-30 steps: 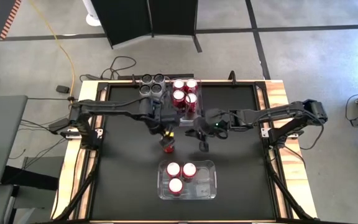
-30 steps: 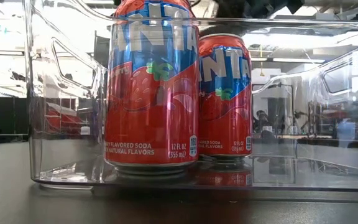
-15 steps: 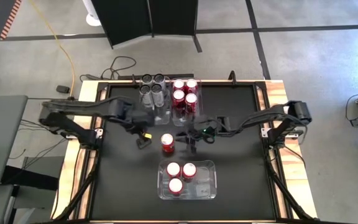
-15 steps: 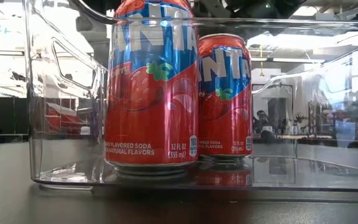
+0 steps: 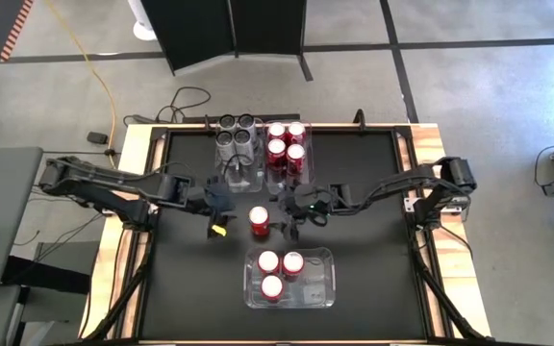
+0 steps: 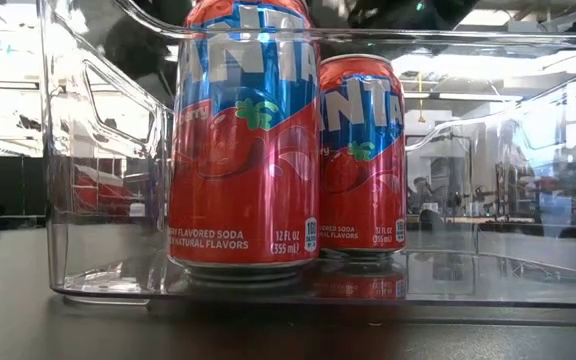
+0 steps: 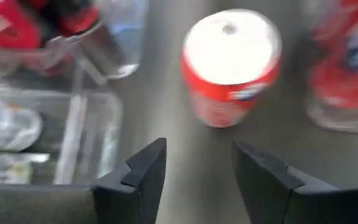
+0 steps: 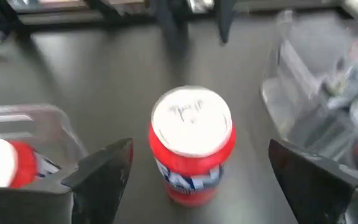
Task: Sort soda cans
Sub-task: Put the orange soda can into the bottom center transparent bin
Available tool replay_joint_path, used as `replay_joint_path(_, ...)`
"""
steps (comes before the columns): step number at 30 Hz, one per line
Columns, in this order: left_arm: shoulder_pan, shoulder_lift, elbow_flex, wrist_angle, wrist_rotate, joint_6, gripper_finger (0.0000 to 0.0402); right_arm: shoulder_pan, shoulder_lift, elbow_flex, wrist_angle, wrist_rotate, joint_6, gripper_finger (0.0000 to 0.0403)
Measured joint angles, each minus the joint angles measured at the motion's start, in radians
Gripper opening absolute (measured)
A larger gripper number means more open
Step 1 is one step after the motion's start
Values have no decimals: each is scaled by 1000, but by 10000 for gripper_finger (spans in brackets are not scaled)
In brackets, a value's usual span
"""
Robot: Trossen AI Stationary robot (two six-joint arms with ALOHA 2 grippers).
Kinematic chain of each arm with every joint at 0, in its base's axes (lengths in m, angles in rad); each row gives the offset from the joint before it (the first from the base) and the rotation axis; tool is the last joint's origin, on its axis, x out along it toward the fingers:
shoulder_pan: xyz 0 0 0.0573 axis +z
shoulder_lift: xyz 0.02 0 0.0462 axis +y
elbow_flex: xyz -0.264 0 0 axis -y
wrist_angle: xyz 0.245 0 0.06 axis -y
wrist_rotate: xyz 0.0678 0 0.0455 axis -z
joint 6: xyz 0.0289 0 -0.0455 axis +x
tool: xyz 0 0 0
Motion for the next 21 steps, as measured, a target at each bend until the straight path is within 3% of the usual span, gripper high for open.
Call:
replay_joint_path(4,9,45,-20,98,-5,62,174,-11,50,38,-6,-63,16,385)
replay_joint_path(11,11,126,-28,262,-1,78,174,-29,122,112,-8,-72,-8,395)
replay_joint_path(21,21,125,-28,252,0,80,174,-48,132,121,-66,-110,-30,381)
